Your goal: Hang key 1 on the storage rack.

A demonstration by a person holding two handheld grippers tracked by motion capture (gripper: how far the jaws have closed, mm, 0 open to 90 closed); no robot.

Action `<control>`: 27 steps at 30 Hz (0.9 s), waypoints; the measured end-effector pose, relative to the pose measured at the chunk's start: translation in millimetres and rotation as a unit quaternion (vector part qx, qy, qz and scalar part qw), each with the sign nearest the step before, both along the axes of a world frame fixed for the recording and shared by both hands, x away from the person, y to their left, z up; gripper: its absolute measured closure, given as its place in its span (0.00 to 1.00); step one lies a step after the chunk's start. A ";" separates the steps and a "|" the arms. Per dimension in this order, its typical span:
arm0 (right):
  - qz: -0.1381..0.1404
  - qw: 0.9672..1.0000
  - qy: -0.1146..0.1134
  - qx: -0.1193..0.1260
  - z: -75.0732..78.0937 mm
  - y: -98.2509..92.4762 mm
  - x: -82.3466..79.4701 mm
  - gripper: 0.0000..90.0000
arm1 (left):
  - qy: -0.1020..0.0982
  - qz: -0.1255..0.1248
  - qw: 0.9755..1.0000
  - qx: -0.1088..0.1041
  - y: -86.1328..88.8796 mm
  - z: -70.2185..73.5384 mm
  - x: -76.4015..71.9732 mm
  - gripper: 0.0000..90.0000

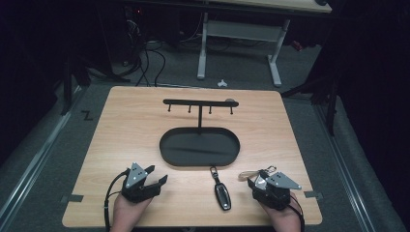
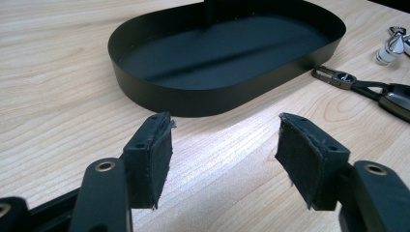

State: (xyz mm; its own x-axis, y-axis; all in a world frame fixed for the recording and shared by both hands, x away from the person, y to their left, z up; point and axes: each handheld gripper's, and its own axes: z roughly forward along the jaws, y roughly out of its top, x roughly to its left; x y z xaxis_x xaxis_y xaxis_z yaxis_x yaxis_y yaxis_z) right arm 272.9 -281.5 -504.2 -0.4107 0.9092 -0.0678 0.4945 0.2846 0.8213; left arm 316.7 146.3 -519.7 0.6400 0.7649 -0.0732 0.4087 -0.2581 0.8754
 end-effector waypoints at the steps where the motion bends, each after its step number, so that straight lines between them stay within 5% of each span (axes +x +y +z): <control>1: 0.001 1.000 0.003 0.000 0.6 1.6 1.0 0.49 | 0.000 0.000 1.000 0.000 0.4 0.0 0.0 0.42; 9: 0.000 0.999 0.038 -0.022 9.9 9.5 12.7 0.49 | -0.007 0.003 1.000 -0.006 4.0 0.7 0.1 0.41; 15: -0.009 0.996 0.084 -0.026 12.0 11.5 20.6 0.46 | -0.009 0.000 1.000 0.000 4.0 0.8 0.6 0.41; 27: -0.031 0.992 0.115 -0.044 21.2 3.9 29.7 0.44 | -0.011 -0.001 1.000 -0.011 5.0 1.0 0.5 0.39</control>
State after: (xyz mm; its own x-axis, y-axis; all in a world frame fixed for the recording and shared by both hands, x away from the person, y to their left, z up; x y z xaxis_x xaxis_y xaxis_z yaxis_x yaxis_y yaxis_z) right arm 302.6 -277.6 -483.0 -0.3684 0.9279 -0.0583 0.6844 0.3131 0.6585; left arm 317.2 151.3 -518.8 0.6426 0.7624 -0.0758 0.3891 -0.2395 0.8895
